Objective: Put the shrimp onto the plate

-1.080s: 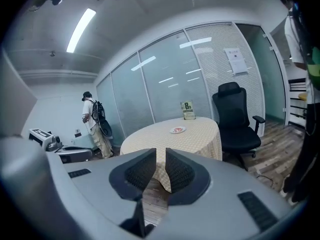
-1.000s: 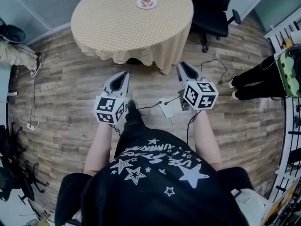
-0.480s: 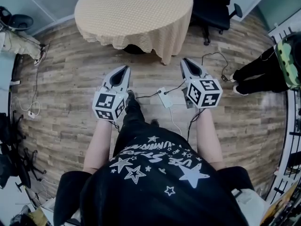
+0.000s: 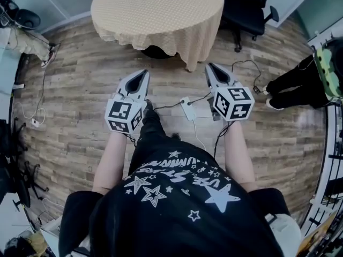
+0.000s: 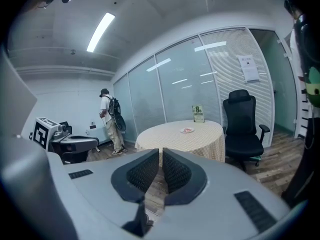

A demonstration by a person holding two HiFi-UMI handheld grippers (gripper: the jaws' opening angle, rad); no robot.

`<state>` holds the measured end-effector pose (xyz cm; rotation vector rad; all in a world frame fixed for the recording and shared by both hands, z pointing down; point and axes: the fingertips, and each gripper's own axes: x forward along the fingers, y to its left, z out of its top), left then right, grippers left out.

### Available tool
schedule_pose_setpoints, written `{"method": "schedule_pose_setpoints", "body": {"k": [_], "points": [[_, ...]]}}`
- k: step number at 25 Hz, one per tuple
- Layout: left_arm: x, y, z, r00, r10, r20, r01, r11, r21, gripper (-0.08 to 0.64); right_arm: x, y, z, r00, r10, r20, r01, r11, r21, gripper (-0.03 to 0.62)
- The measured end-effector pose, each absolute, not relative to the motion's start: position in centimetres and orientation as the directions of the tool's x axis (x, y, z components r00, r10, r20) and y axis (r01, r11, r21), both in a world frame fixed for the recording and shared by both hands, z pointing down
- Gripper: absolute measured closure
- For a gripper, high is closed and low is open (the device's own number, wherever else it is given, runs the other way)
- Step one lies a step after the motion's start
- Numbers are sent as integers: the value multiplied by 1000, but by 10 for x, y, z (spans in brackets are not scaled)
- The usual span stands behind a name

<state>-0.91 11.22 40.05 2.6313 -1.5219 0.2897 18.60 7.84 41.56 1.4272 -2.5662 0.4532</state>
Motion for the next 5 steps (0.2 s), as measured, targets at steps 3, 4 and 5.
{"method": "schedule_pose_setpoints", "body": {"k": [3,4,5], "points": [[-12,115,403,485,-849,211,-866,-499,-18,552,183,78,416,-527,-798,293,-850,496,-177,551],[-13,117,403,485,-849,212,-866,-499,-17,552,182,79,416,-526,-798,294,-850,495,-178,551],[-14,118,404,485,-848,212,-866,-500,-17,552,181,79,417,-525,-798,295,-851,494,-179,551]]}}
